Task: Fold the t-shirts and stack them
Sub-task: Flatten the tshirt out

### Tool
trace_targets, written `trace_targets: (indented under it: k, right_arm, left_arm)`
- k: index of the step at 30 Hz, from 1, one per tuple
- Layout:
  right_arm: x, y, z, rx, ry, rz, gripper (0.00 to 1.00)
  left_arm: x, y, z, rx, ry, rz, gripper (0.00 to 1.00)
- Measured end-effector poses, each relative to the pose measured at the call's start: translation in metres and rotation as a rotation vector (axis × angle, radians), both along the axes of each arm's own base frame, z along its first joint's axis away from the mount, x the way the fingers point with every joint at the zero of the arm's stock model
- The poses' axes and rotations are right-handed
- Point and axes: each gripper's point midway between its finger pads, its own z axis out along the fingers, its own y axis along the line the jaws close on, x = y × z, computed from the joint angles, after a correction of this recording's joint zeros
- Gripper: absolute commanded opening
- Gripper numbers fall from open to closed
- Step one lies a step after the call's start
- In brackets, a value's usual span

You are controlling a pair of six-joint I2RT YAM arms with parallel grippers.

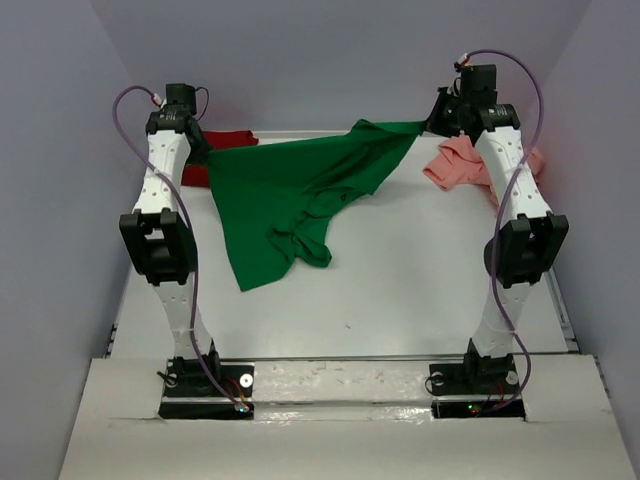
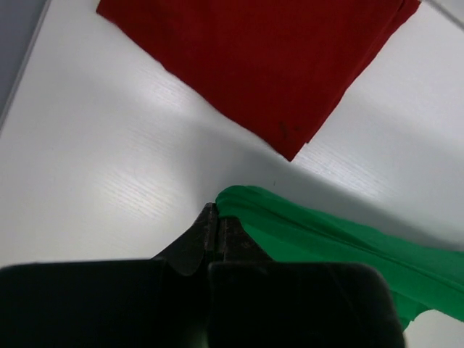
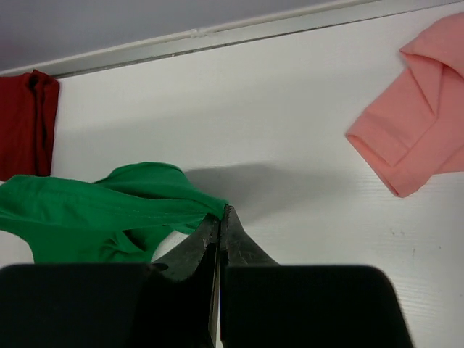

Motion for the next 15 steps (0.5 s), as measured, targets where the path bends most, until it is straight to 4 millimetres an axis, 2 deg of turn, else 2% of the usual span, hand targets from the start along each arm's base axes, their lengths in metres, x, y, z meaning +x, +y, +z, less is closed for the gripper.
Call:
trace_targets:
  k: [3,7,8,9,10,11,12,15]
  right_arm:
    - [-0.009,-0.003,0.010,-0.016,-0.023,-0.006,0.00]
    - [-0.034,0.003,0.043,0.016,-0.098,0.036,0.00]
    - [-0.041,0.005,0.053,0.025,-0.119,0.049,0.00]
    - [-0.051,0.008,0.067,0.041,-0.155,0.067,0.00]
    - [-0.055,0.010,0.072,0.045,-0.168,0.074,0.00]
    - [-0.071,0.015,0.092,0.057,-0.214,0.096,0.00]
    - [-0.078,0.017,0.102,0.063,-0.245,0.107,0.00]
    - [-0.129,0.026,0.135,0.085,-0.340,0.153,0.00]
  left_arm:
    - [0.010,0.001,0.025,0.020,-0.072,0.006,0.00]
    - [0.003,0.004,0.066,0.036,-0.194,0.018,0.00]
    - [-0.007,0.002,0.081,0.030,-0.239,0.015,0.00]
    - [-0.013,0.002,0.086,0.029,-0.254,0.014,0.00]
    - [-0.029,-0.001,0.107,0.020,-0.309,0.008,0.00]
    - [-0.036,-0.003,0.121,0.014,-0.348,0.005,0.00]
    - [-0.044,-0.005,0.136,0.008,-0.404,0.000,0.00]
    - [-0.085,-0.011,0.173,-0.004,-0.539,-0.006,0.00]
